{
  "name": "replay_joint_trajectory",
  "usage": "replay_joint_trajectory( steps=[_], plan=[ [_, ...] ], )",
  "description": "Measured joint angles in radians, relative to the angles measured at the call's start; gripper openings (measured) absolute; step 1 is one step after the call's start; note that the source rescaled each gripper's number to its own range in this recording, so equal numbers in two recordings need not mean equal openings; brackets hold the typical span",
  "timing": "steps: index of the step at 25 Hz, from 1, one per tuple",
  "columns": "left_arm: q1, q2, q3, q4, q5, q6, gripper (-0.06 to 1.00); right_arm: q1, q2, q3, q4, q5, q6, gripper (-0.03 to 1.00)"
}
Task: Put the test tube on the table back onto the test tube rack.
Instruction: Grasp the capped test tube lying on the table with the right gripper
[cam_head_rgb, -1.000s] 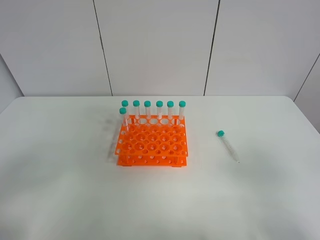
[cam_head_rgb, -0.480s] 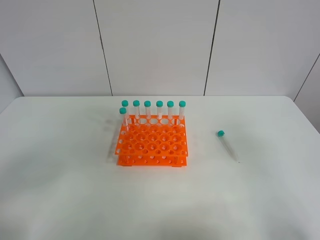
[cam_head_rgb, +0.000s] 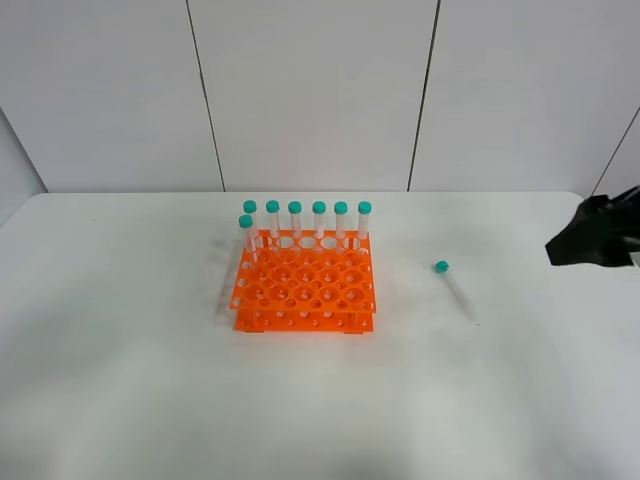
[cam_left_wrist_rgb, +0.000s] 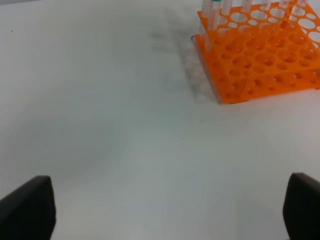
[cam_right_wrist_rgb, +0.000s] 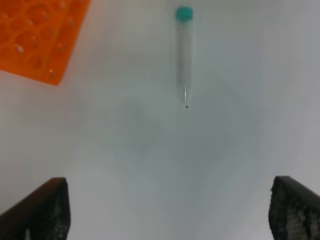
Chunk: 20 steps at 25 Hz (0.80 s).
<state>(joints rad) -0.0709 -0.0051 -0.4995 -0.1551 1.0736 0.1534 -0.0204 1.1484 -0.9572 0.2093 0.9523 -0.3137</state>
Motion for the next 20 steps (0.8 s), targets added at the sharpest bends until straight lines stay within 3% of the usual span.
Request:
replay_joint_trajectory(
  steps=[9, 13, 20],
  plan=[
    [0.0, 0.0, 0.0, 0.0, 0.0, 0.0, 1.0, 0.004, 0.463, -0.239, 0.025, 0.049, 0.0, 0.91],
    [0.0, 0.0, 0.0, 0.0, 0.0, 0.0, 1.0, 0.076, 0.603, -0.267, 0.015, 0.01, 0.0, 0.91],
    [0.0, 0.0, 0.0, 0.0, 0.0, 0.0, 1.0, 0.168, 0.731, -0.268, -0.156, -0.103, 0.148, 0.91]
  ],
)
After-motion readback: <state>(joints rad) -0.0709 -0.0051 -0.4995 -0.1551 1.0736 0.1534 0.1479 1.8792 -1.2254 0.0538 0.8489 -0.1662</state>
